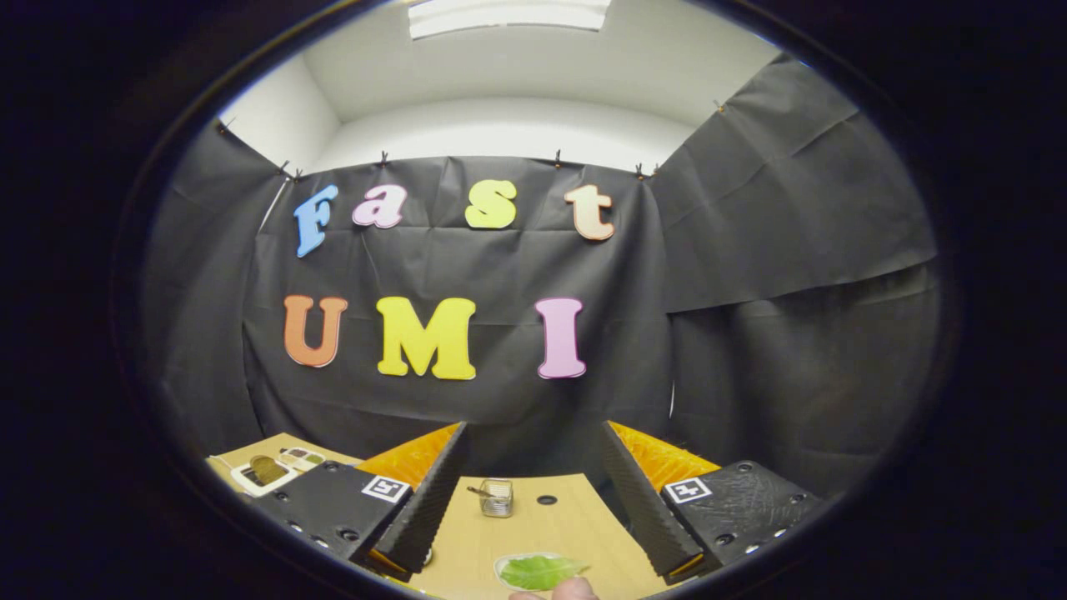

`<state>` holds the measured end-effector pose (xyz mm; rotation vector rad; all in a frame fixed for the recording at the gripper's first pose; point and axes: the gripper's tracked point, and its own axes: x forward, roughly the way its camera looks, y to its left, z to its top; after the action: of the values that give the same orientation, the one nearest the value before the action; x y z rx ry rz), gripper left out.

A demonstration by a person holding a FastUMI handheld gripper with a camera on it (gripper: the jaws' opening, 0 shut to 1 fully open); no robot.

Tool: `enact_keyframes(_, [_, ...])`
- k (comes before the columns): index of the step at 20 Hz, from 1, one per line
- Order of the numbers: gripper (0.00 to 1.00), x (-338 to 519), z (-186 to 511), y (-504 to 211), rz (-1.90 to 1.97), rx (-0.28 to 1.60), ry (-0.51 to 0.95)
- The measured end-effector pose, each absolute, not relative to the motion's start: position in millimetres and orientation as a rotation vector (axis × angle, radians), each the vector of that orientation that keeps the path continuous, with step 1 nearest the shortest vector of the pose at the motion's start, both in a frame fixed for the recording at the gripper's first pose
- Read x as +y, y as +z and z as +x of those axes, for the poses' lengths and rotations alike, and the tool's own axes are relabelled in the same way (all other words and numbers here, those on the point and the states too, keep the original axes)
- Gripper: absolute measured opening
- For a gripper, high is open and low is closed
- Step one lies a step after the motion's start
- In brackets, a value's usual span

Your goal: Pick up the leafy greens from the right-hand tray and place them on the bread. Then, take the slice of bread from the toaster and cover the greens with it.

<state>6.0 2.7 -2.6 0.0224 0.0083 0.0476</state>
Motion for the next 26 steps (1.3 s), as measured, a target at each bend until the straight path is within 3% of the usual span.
enact_keyframes(10, [0.95, -40, 28, -59, 0.017, 0.114, 0.080])
enact_keyframes(26, [0.96, -79, 86, -363, 0.072, 0.599, 0.167])
